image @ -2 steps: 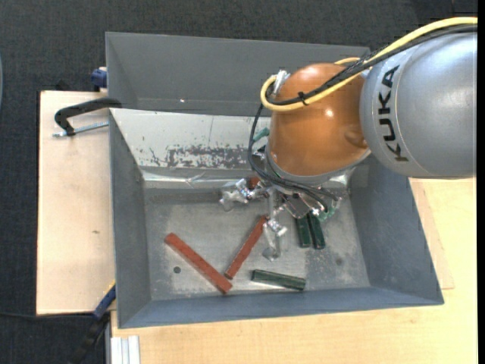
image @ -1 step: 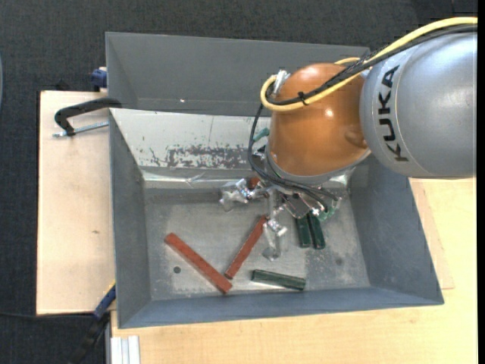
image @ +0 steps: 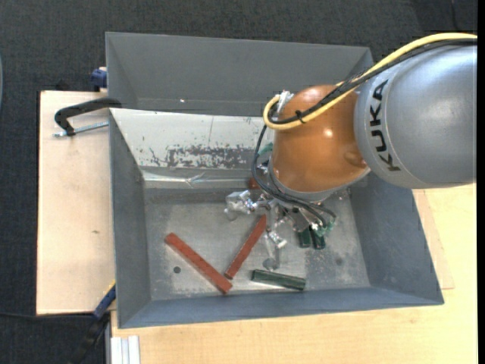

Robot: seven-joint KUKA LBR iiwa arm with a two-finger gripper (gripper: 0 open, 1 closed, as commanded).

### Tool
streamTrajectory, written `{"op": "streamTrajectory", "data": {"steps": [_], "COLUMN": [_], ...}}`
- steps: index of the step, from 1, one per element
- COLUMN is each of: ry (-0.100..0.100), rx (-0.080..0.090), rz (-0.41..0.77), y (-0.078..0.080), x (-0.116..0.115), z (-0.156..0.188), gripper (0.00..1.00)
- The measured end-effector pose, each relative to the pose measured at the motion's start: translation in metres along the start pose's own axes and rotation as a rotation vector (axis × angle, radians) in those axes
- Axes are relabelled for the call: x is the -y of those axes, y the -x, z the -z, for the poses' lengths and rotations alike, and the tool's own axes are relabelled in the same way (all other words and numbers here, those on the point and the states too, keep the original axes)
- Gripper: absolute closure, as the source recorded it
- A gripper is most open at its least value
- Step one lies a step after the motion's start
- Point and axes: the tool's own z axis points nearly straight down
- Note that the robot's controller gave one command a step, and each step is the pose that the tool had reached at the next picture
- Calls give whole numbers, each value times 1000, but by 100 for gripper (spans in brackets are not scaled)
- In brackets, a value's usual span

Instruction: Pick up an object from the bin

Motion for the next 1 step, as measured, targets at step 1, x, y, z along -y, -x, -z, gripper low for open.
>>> {"op": "streamTrajectory", "data": {"steps": [1], "ry": [0], "rx": [-3], "rz": [-96], "y": [21], "x": [-2], "z": [-65], "gripper": [0]}}
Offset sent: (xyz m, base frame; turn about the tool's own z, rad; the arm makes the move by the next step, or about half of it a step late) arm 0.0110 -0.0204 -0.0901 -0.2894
